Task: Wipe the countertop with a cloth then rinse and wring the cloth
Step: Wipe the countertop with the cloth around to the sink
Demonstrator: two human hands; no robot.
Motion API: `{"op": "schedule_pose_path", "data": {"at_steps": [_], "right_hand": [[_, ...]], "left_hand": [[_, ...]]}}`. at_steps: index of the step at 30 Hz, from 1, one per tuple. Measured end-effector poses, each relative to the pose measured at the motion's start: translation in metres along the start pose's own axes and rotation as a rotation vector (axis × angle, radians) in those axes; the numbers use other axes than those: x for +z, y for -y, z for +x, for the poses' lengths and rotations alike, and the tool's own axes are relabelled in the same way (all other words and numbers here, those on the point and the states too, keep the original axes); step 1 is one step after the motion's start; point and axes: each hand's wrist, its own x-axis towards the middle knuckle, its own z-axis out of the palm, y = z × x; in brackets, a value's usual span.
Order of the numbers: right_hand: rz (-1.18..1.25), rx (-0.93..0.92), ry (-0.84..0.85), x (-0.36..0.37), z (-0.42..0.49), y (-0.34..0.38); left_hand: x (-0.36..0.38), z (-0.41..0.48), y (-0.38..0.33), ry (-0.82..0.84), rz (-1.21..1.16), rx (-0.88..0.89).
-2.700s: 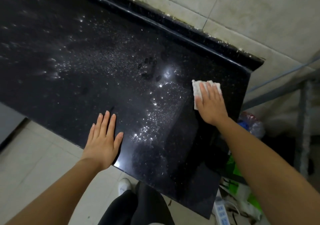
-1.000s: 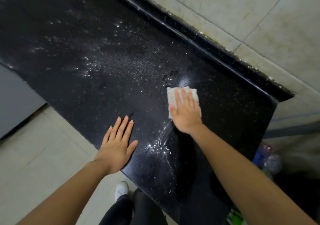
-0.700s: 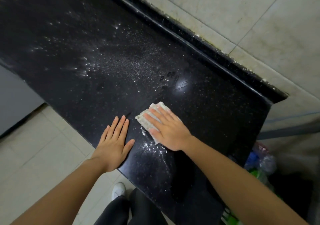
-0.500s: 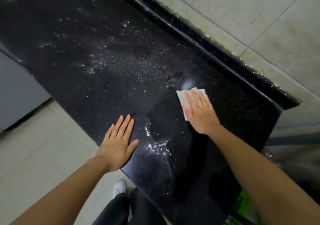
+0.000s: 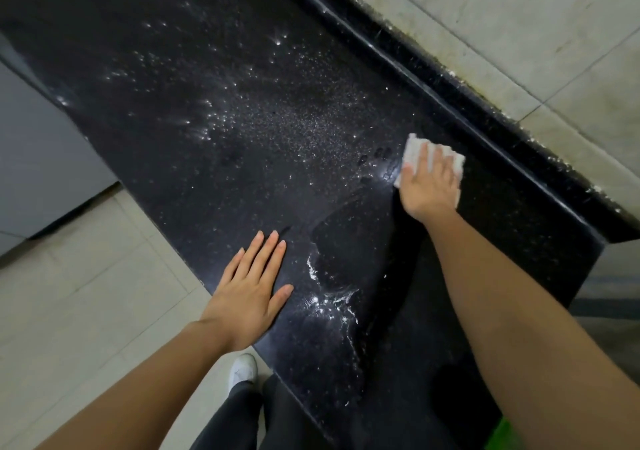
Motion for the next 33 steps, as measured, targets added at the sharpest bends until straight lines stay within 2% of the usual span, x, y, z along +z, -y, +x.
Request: {"op": "schedule_pose_path", "data": {"at_steps": [5, 8, 11, 14, 16, 21, 24, 27, 33], "right_hand": [[-0.131, -0.468, -0.075, 0.022, -0.033, 0.071], [-0.176, -0.596, -0.004, 0.042, -0.050, 0.103], [-0.170, -0.744, 0.052, 0.043, -0.067, 0.105], [-0.185, -0.883, -0.019, 0.024, -0.068, 0.077], [-0.172, -0.751, -0.077, 0.018, -0.053, 0.047], [-0.055, -0.050, -0.044, 0.003, -0.007, -0.064], [0.045, 0.191, -0.008, -0.001, -0.014, -0.087], [0.120, 0.276, -0.015, 0.004, -0.035, -0.078], [0.094, 0.179, -0.046, 0.024, -0.091, -0.067]], "left_hand": [[-0.001, 0.000, 0.000, 0.016, 0.005, 0.002], [-0.003, 0.000, 0.000, 0.032, 0.009, -0.007], [-0.005, 0.000, 0.000, 0.059, -0.006, -0.014], [-0.005, 0.000, 0.000, 0.065, -0.047, -0.019], [-0.004, 0.000, 0.001, 0.067, -0.037, -0.011], [-0.001, 0.001, 0.001, 0.054, -0.024, -0.014], [0.000, 0.001, 0.001, 0.036, -0.024, -0.015], [-0.003, 0.001, -0.001, 0.045, -0.038, -0.012], [-0.005, 0.002, 0.001, 0.083, -0.022, 0.015]]}}
